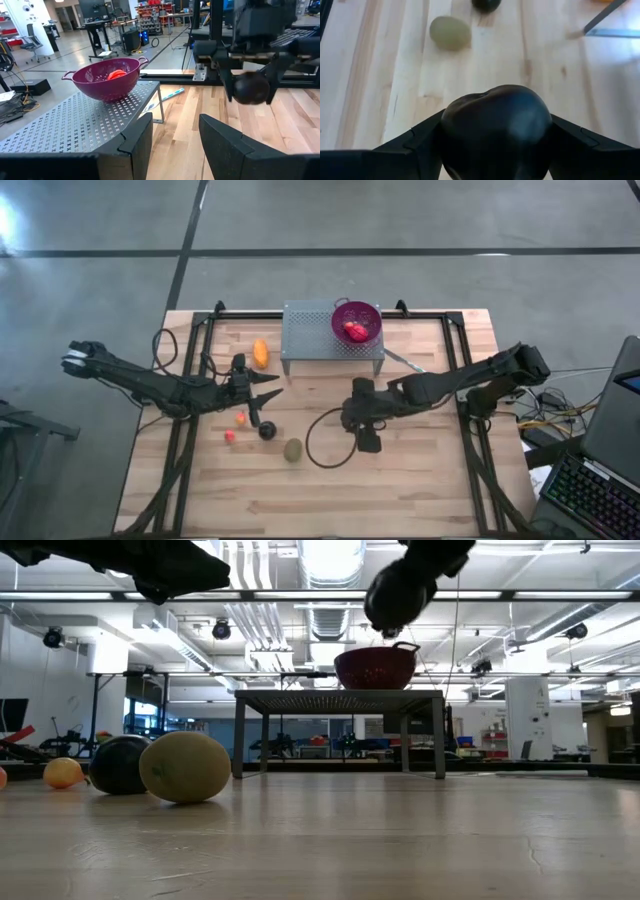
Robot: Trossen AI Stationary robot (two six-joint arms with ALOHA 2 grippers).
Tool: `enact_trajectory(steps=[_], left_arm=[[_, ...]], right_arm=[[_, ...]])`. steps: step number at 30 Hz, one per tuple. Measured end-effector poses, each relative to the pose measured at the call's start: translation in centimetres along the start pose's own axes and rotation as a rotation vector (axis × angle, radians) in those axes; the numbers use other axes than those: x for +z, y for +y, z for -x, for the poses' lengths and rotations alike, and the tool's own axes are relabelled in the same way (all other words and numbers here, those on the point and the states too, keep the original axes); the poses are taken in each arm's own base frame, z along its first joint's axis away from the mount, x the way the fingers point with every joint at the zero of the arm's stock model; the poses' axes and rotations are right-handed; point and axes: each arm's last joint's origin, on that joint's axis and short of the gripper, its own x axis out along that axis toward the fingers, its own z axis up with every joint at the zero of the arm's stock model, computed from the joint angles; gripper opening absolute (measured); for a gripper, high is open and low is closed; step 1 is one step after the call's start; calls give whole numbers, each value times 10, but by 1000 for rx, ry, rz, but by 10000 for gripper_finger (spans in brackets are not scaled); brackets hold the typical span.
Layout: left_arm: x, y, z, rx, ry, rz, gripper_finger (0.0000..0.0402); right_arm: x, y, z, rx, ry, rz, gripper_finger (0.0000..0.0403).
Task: Pick & Place Fruit
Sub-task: Put the plum into the purple strainer bowl on the shelf
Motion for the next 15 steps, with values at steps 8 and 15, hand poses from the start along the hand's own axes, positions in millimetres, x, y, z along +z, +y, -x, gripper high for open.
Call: enact_trajectory(steps=[8, 15], left_arm=[[0, 0, 0, 0, 0, 0, 168], [0, 0, 0, 0, 1, 0, 168]], right_arm=[[22, -12, 20, -38, -47, 21, 247], [34, -27, 31, -65, -73, 24, 266]])
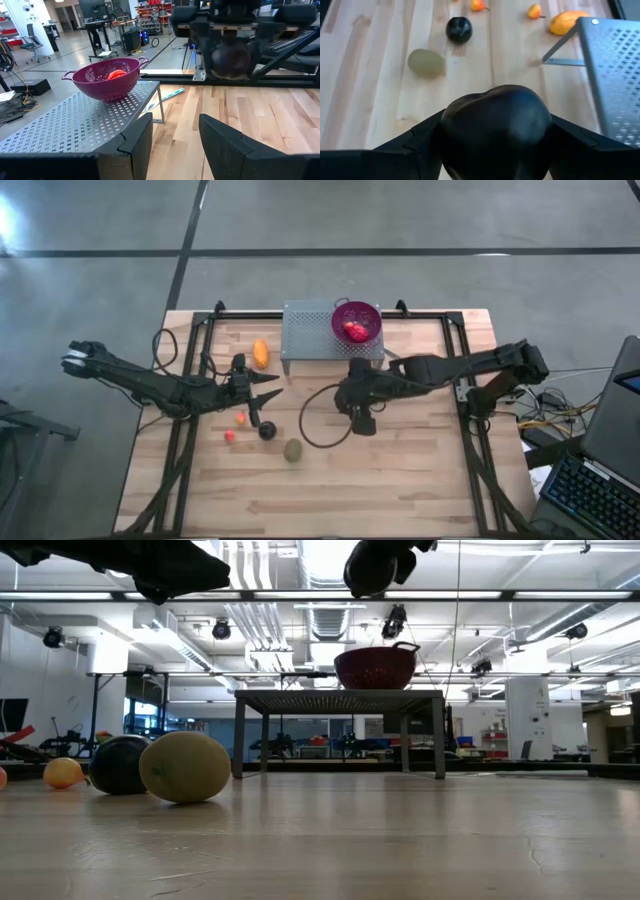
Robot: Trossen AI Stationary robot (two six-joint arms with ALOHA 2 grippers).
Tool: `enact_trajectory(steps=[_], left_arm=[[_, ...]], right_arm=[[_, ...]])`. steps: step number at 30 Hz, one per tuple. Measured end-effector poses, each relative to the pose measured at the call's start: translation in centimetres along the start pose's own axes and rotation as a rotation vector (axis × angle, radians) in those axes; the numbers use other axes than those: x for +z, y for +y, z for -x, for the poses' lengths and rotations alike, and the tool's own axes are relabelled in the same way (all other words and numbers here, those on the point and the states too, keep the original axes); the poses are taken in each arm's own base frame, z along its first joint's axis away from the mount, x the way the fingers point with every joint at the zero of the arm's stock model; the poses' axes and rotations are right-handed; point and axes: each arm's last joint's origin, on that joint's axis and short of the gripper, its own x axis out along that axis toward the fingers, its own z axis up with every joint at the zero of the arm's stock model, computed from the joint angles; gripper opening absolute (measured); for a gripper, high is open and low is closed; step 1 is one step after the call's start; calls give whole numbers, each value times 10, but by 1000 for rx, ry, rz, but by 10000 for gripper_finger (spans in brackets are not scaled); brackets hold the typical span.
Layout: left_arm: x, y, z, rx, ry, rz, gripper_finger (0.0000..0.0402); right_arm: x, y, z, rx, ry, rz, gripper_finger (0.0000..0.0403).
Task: Pick & Place Fruit
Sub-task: Put the plum into the purple strainer bowl on the shelf
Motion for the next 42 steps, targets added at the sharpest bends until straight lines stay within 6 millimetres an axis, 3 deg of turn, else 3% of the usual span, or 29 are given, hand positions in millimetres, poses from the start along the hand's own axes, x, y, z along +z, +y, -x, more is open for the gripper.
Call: enact_trajectory(steps=[11, 17, 26, 34, 42], left_arm=[[0, 0, 0, 0, 2, -1, 168], [0, 0, 0, 0, 1, -1, 168], [0, 0, 0, 0, -1, 0, 168], [0, 0, 0, 0, 0, 0, 168], [0, 0, 0, 0, 0, 0, 168]], right_arm=[[9, -40, 3, -110, -31, -30, 253], [8, -66, 3, -184, -23, -78, 268], [3, -106, 4, -265, -16, -181, 248], [1, -138, 8, -353, -46, -282, 269], [-3, -166, 13, -414, -93, -383, 250]])
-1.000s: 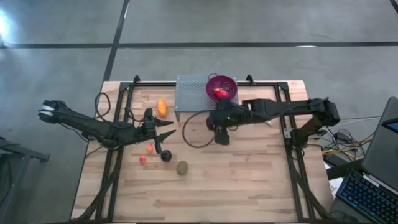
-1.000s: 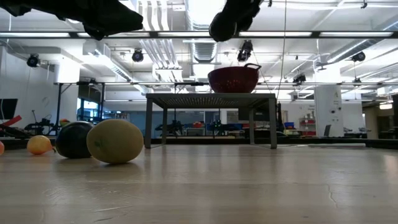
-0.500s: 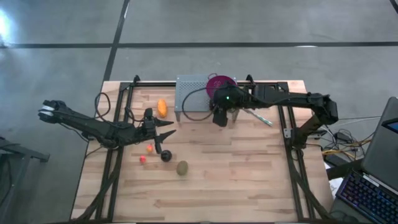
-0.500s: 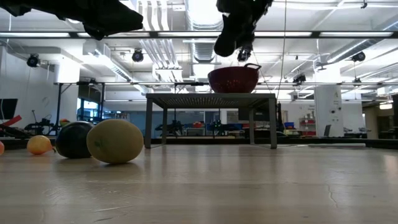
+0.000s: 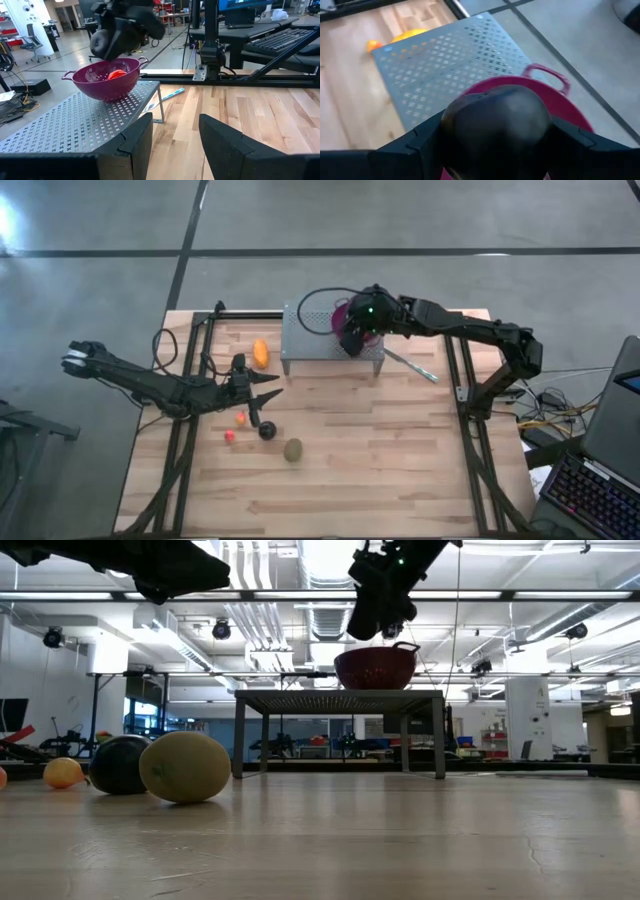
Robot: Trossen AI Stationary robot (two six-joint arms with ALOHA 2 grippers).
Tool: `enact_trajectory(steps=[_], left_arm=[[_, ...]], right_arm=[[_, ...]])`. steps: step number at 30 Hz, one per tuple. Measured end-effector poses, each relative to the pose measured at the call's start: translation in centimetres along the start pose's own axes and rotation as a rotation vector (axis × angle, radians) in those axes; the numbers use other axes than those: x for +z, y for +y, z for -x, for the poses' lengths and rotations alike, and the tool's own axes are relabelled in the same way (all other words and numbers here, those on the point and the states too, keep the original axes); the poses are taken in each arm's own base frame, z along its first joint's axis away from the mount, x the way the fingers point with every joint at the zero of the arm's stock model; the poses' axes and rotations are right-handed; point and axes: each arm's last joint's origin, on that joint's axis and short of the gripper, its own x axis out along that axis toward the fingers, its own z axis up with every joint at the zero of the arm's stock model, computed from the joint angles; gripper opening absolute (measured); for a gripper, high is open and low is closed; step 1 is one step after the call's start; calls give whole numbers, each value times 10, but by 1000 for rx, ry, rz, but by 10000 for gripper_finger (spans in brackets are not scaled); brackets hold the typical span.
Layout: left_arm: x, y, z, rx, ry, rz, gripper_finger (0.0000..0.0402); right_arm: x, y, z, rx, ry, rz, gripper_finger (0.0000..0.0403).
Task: Pick & Place Fruit
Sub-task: Put the plum into the purple strainer bowl on the shelf
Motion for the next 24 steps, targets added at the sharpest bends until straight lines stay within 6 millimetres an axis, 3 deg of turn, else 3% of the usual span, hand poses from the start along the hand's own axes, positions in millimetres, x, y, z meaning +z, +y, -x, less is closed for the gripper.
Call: enact_trajectory(steps=[10, 17, 24], left_arm=[[0, 0, 0, 1, 0, 0, 168], [0, 0, 0, 1, 0, 0, 168], [0, 0, 0, 1, 0, 0, 168]], right_arm=[[3, -21, -4, -48, -18, -77, 266], [5, -28, -6, -61, -38, -111, 250], [-1, -31, -11, -74, -16, -130, 266]])
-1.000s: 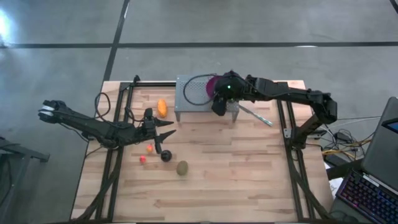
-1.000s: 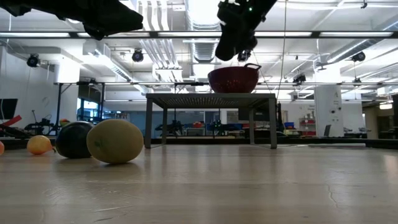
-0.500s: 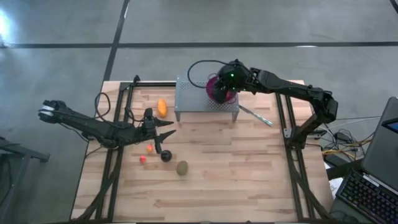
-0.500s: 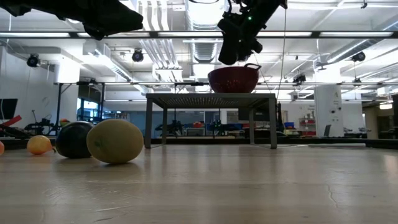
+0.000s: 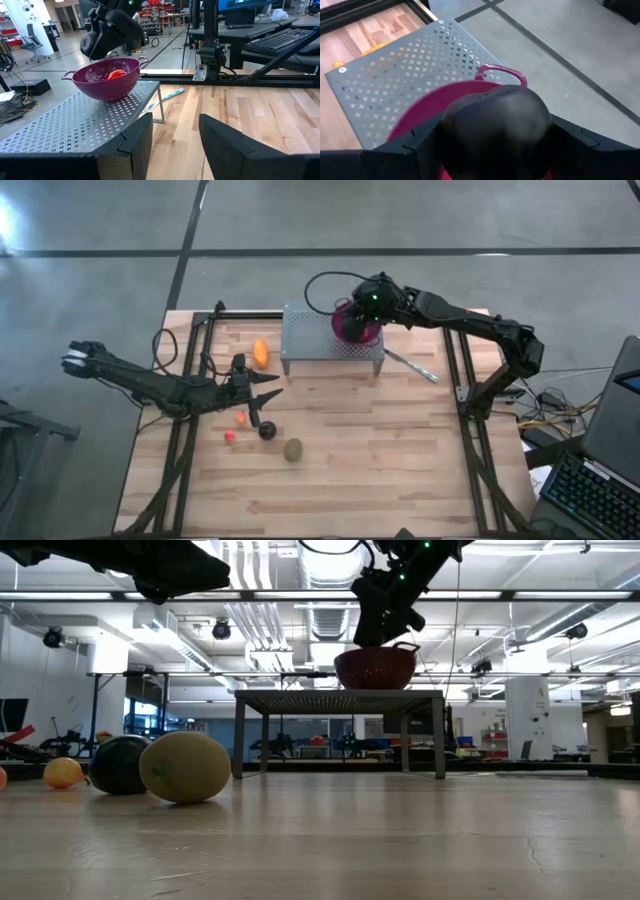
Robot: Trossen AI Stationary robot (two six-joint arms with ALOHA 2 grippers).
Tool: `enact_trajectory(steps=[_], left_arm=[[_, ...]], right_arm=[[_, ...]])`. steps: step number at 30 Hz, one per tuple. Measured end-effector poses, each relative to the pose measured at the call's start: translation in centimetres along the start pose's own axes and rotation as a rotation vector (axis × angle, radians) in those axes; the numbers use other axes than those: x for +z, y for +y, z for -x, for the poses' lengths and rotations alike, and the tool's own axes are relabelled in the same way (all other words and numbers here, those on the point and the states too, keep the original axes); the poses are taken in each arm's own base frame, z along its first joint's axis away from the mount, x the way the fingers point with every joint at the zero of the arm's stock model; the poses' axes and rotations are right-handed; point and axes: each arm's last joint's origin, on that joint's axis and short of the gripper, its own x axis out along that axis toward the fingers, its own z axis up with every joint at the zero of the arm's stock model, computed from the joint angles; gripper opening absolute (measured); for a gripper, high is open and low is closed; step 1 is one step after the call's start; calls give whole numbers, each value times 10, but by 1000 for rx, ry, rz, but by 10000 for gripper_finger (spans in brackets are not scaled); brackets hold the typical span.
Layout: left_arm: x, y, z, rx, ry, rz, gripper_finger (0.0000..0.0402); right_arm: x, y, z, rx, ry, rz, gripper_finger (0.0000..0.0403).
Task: Pick & Place Fruit
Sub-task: Put the plum into the purple strainer bowl on the shelf
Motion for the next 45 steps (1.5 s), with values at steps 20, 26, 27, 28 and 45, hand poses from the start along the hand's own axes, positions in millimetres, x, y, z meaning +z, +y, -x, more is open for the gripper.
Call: enact_trajectory(steps=[20, 26, 27, 28, 45], left_arm=[[0, 0, 0, 0, 0, 0, 168], [0, 0, 0, 0, 0, 0, 168], [0, 0, 0, 0, 0, 0, 168], [0, 0, 0, 0, 0, 0, 168], [0, 0, 0, 0, 0, 0, 168]], right_arm=[[-24, 0, -15, -21, 81, 8, 264], [-26, 2, -15, -16, 87, 14, 249], [-26, 2, -15, -16, 89, 13, 249], [-26, 2, -15, -15, 89, 10, 252], [-35, 5, -19, -13, 112, 15, 254]])
